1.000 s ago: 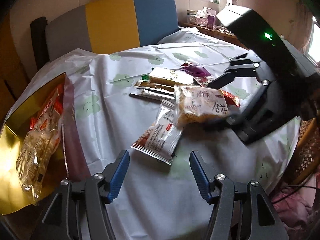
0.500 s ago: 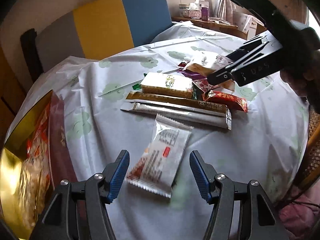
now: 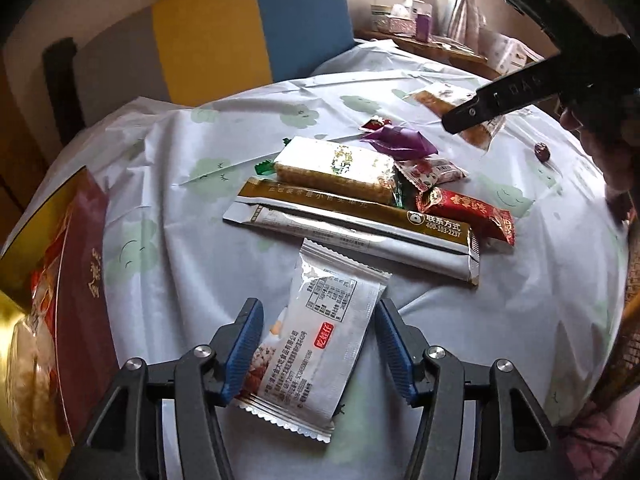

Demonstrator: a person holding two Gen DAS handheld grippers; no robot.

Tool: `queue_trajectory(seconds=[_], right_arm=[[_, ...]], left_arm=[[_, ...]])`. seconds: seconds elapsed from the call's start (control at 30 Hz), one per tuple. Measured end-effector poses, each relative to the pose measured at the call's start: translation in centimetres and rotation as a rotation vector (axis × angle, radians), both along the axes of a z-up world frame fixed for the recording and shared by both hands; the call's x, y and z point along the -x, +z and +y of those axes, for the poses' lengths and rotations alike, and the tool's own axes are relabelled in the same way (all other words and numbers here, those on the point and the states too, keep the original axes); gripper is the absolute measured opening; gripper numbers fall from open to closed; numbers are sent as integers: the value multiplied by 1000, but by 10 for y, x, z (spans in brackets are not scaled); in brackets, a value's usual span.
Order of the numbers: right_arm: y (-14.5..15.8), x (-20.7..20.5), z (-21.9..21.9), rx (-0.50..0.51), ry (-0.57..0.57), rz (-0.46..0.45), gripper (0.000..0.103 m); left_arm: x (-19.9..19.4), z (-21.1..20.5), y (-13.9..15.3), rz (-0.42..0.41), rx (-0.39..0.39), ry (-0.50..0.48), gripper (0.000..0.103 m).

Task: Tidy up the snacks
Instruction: 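Grasp the white sachet with the left gripper while the right gripper lifts the pastry bag, then carry the white sachet into the gold tray and release it while the right gripper holds the pastry bag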

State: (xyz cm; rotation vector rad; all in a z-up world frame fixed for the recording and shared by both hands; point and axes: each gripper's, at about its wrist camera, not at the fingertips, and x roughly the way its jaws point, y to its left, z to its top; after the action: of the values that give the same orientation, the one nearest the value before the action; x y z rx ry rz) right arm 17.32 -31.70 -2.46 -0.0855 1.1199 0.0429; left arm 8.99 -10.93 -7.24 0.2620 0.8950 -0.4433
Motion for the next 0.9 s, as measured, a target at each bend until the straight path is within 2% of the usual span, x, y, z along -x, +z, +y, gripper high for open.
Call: queue_trajectory(seconds=[0.03,0.1,0.17,0.3,0.4,0.67,0.73,0.9], right_arm=[[0,-2,-5,-9,-26,1,60],[-2,-5,-15,-8,-79,15,60],[-10,-9,-26,3,-143,58,60],[-27,-17,-48,4,-241,154,60],[-37,-22,-49,-12,-246,198,60],[-45,-26,-45,-57,-246,206,60],[-45,-26,-42,-53,-244,205,61],[-46,-25,-44,-59,-240,205,61]], left_arm=[[2,1,0,1,5,7,57],[5,1,2,-3,12,24,39],[10,-1,3,-18,5,30,34],[16,0,2,-43,25,83,33],[17,-1,0,-59,35,113,33],[22,4,7,-53,60,154,32],[24,10,14,-43,92,163,32],[31,35,52,-78,181,205,33]])
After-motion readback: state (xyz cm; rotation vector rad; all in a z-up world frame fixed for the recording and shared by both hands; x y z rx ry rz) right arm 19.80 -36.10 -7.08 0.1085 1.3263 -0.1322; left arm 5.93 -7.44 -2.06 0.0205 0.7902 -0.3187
